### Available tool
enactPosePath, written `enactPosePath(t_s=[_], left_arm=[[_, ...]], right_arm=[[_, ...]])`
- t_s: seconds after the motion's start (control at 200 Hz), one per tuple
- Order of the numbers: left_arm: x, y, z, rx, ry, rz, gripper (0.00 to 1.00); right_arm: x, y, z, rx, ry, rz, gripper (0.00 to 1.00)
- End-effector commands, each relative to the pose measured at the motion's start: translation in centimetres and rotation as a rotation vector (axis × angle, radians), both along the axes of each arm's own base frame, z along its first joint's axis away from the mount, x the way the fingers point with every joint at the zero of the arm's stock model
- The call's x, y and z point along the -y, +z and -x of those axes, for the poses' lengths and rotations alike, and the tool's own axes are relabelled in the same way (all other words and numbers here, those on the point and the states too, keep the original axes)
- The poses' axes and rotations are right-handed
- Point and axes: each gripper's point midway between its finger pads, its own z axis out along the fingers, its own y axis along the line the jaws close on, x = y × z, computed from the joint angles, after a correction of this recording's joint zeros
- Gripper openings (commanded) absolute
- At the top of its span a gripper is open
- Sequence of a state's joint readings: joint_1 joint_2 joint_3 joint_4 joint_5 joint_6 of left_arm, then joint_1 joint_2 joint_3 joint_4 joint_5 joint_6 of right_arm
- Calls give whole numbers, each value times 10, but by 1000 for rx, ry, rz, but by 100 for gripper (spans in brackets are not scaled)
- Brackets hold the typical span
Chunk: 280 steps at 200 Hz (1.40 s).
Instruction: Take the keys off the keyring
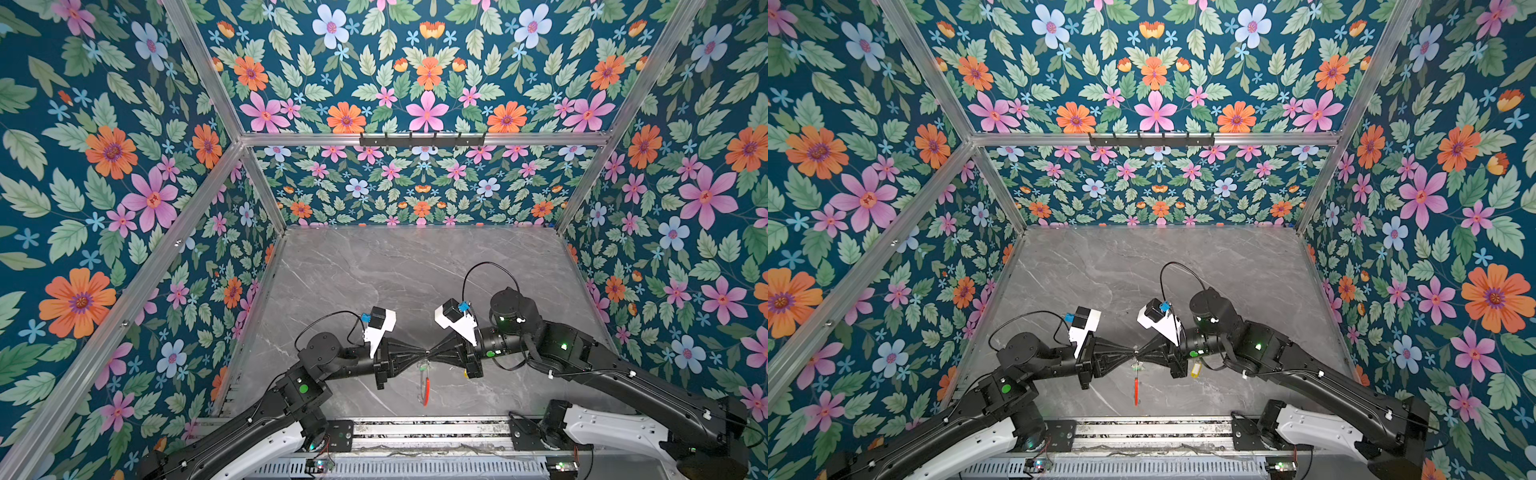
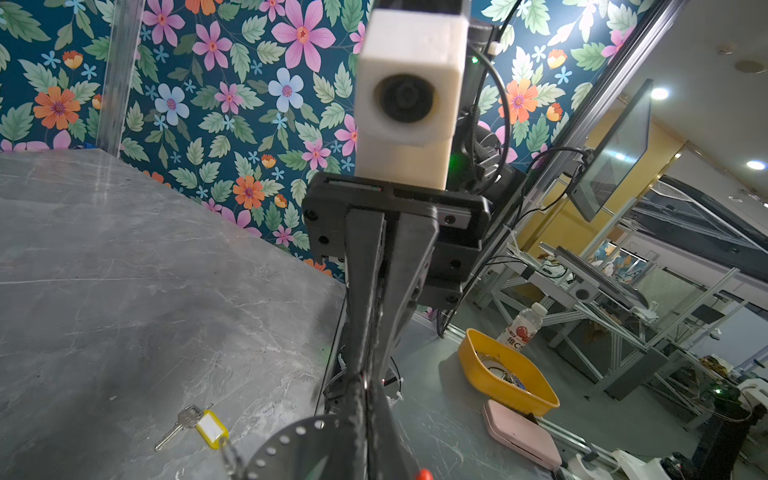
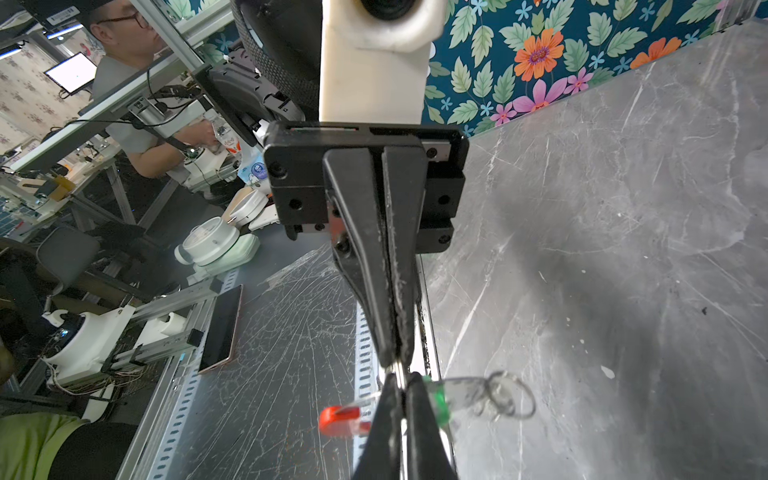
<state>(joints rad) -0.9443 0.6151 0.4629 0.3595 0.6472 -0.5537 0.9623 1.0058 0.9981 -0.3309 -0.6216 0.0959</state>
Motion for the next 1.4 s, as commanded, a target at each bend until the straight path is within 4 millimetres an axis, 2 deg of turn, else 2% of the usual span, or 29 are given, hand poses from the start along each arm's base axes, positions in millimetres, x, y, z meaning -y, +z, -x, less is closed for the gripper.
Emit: enactPosePath(t_s=[0.0,0.04,0.15,0.23,0.355,0.455,0.615,0.775,1.235,1.33,1.395], left_arm=[[-4,18,-1,30,20,87,0],[-6,22,-5,34,42,114,0],[-16,36,-12,65,113,222,0],[-25,47,-14,100,150,311,0],[-39,57,-21,126,221,428,0],[-45,62,-22,139,240,494,0],[-45,72,-20,165,224,553,0],[-45,80,-19,178,211,583,0],[-50,84,-20,187,235,602,0],[-49,84,-20,184,233,600,0],[-49,83,-21,179,231,599,0]], right_arm=[[-4,13,-10,36,-45,-48,0],[-4,18,-14,44,-75,-69,1],[-1,41,-21,64,-141,-192,28],[7,63,-23,88,-198,-319,39],[18,89,-26,104,-268,-480,44],[15,94,-27,76,-273,-514,44],[-5,90,-29,44,-248,-481,44],[-19,89,-25,29,-199,-461,33],[-27,96,-15,22,-141,-485,10],[-28,96,-14,19,-133,-481,0],[-26,94,-14,18,-140,-464,0]])
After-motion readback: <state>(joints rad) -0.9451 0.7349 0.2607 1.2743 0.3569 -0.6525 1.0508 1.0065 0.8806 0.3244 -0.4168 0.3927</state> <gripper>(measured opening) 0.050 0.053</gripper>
